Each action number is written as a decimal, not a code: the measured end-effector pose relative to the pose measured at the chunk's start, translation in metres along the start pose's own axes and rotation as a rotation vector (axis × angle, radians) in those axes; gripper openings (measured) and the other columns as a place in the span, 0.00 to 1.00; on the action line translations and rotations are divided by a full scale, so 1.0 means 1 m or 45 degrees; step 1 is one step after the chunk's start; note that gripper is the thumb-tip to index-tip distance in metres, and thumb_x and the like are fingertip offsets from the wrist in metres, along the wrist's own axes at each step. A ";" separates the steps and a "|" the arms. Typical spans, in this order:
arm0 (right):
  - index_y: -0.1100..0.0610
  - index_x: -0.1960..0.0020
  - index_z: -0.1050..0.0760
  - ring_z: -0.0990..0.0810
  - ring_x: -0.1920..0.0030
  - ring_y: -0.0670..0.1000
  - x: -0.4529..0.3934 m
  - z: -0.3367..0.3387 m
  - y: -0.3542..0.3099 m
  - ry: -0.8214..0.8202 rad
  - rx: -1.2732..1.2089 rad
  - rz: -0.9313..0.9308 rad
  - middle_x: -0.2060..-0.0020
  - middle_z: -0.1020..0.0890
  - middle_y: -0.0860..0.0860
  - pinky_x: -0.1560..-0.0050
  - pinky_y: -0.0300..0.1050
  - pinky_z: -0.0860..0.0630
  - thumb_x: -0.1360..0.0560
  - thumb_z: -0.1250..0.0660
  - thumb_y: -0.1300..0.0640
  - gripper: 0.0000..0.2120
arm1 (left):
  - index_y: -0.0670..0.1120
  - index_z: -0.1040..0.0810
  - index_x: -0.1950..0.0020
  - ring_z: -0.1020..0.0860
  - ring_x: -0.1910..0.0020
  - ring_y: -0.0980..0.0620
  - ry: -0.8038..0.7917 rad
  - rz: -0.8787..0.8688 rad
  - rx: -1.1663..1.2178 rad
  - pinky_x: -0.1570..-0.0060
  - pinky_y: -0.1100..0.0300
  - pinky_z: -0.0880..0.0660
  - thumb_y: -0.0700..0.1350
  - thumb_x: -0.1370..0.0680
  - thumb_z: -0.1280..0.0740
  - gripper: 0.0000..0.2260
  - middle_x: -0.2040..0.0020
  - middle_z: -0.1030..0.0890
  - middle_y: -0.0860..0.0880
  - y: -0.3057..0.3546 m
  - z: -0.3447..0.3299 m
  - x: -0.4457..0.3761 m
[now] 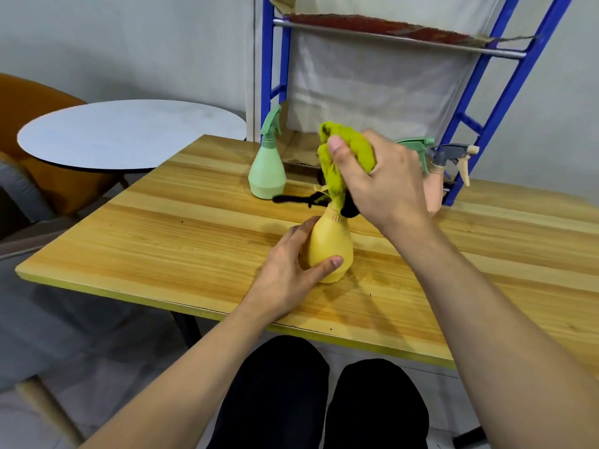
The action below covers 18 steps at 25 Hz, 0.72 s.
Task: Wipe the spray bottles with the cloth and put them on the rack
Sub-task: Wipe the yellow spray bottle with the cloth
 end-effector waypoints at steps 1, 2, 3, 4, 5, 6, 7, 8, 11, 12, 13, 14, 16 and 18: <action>0.51 0.63 0.26 0.25 0.68 0.43 -0.001 0.001 0.002 0.083 -0.222 -0.175 0.72 0.25 0.44 0.64 0.43 0.31 0.19 0.40 0.38 0.21 | 0.55 0.37 0.19 0.28 0.30 0.54 0.000 0.002 -0.003 0.30 0.47 0.27 0.66 0.28 0.28 0.40 0.29 0.27 0.55 0.000 0.000 0.000; 0.50 0.64 0.26 0.26 0.69 0.40 -0.001 0.005 0.003 0.170 -0.425 -0.359 0.73 0.26 0.43 0.65 0.39 0.31 0.19 0.39 0.39 0.20 | 0.55 0.38 0.19 0.28 0.30 0.54 -0.008 0.003 0.000 0.30 0.47 0.27 0.67 0.28 0.29 0.41 0.28 0.27 0.55 0.001 0.000 0.001; 0.49 0.63 0.25 0.25 0.69 0.37 -0.001 0.011 0.004 0.256 -0.558 -0.503 0.73 0.25 0.42 0.65 0.37 0.29 0.19 0.39 0.40 0.19 | 0.56 0.38 0.19 0.28 0.29 0.54 -0.017 0.002 0.009 0.29 0.47 0.27 0.68 0.29 0.30 0.41 0.28 0.28 0.56 0.002 0.000 0.002; 0.49 0.61 0.23 0.24 0.67 0.37 0.000 0.017 0.006 0.325 -0.575 -0.559 0.71 0.24 0.42 0.63 0.40 0.27 0.19 0.39 0.39 0.18 | 0.57 0.38 0.19 0.28 0.29 0.54 -0.025 0.003 0.019 0.29 0.47 0.28 0.69 0.29 0.30 0.42 0.27 0.28 0.56 0.001 0.001 0.002; 0.50 0.57 0.23 0.23 0.65 0.38 0.002 0.022 0.010 0.357 -0.505 -0.536 0.69 0.23 0.42 0.60 0.45 0.24 0.20 0.39 0.38 0.18 | 0.57 0.38 0.20 0.29 0.29 0.54 -0.030 0.003 0.026 0.29 0.47 0.28 0.69 0.29 0.30 0.41 0.27 0.28 0.55 0.000 0.001 0.002; 0.49 0.54 0.23 0.22 0.63 0.41 0.006 0.025 0.013 0.336 -0.407 -0.463 0.66 0.22 0.44 0.58 0.49 0.22 0.20 0.39 0.36 0.18 | 0.57 0.38 0.20 0.29 0.29 0.54 -0.035 0.004 0.027 0.28 0.47 0.28 0.69 0.29 0.30 0.41 0.27 0.28 0.55 0.000 0.002 0.001; 0.49 0.51 0.24 0.22 0.61 0.44 0.012 0.024 0.014 0.263 -0.320 -0.354 0.64 0.22 0.45 0.57 0.50 0.22 0.21 0.38 0.35 0.18 | 0.57 0.38 0.19 0.29 0.29 0.54 -0.035 0.002 0.026 0.28 0.47 0.28 0.69 0.29 0.30 0.41 0.27 0.28 0.55 -0.001 0.002 0.001; 0.48 0.50 0.25 0.22 0.59 0.47 0.018 0.022 0.013 0.169 -0.244 -0.238 0.61 0.22 0.45 0.56 0.47 0.23 0.22 0.37 0.34 0.17 | 0.57 0.38 0.19 0.29 0.29 0.55 -0.032 -0.003 0.027 0.28 0.47 0.28 0.68 0.28 0.30 0.41 0.27 0.28 0.55 0.000 0.002 0.002; 0.49 0.47 0.25 0.23 0.55 0.47 0.025 0.008 0.017 0.054 -0.047 -0.085 0.57 0.22 0.46 0.54 0.39 0.30 0.21 0.37 0.35 0.17 | 0.57 0.38 0.19 0.29 0.29 0.55 -0.017 -0.009 0.039 0.28 0.48 0.28 0.68 0.28 0.30 0.41 0.27 0.28 0.56 -0.001 -0.001 0.000; 0.50 0.49 0.25 0.22 0.56 0.49 0.023 0.003 0.017 0.059 -0.030 -0.090 0.58 0.21 0.46 0.54 0.42 0.29 0.21 0.38 0.36 0.18 | 0.57 0.38 0.19 0.29 0.28 0.56 -0.012 -0.003 0.043 0.28 0.48 0.28 0.68 0.28 0.30 0.41 0.27 0.28 0.56 -0.002 0.000 0.000; 0.52 0.51 0.25 0.22 0.57 0.50 0.020 -0.001 0.016 0.072 -0.053 -0.111 0.60 0.21 0.47 0.55 0.48 0.26 0.20 0.39 0.36 0.19 | 0.57 0.38 0.19 0.29 0.28 0.56 -0.008 0.005 0.048 0.27 0.48 0.29 0.68 0.28 0.29 0.41 0.27 0.28 0.56 -0.003 0.000 0.000; 0.53 0.53 0.25 0.22 0.60 0.49 0.018 -0.001 0.014 0.110 -0.134 -0.152 0.62 0.21 0.48 0.56 0.52 0.25 0.19 0.39 0.37 0.19 | 0.57 0.38 0.19 0.30 0.28 0.57 -0.008 0.005 0.045 0.27 0.48 0.29 0.68 0.28 0.29 0.41 0.27 0.28 0.57 -0.002 0.000 0.000; 0.53 0.55 0.22 0.21 0.62 0.41 0.015 0.005 0.010 0.196 -0.409 -0.335 0.64 0.20 0.46 0.57 0.41 0.24 0.18 0.40 0.41 0.18 | 0.57 0.38 0.19 0.30 0.28 0.57 -0.015 -0.010 0.029 0.27 0.48 0.30 0.66 0.27 0.28 0.40 0.29 0.28 0.59 0.000 0.002 0.001; 0.49 0.54 0.20 0.23 0.62 0.27 0.020 0.010 0.012 0.323 -0.756 -0.624 0.63 0.19 0.39 0.59 0.22 0.31 0.16 0.40 0.48 0.13 | 0.57 0.39 0.19 0.30 0.29 0.58 -0.024 -0.014 0.015 0.26 0.49 0.30 0.64 0.26 0.27 0.39 0.30 0.30 0.61 0.002 0.002 0.001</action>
Point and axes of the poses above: each hand's wrist, its own x-axis away from the middle knuckle, its own z-axis out of the back of the hand, y = z × x, the point moved 2 cm from there along -x, towards the middle knuckle
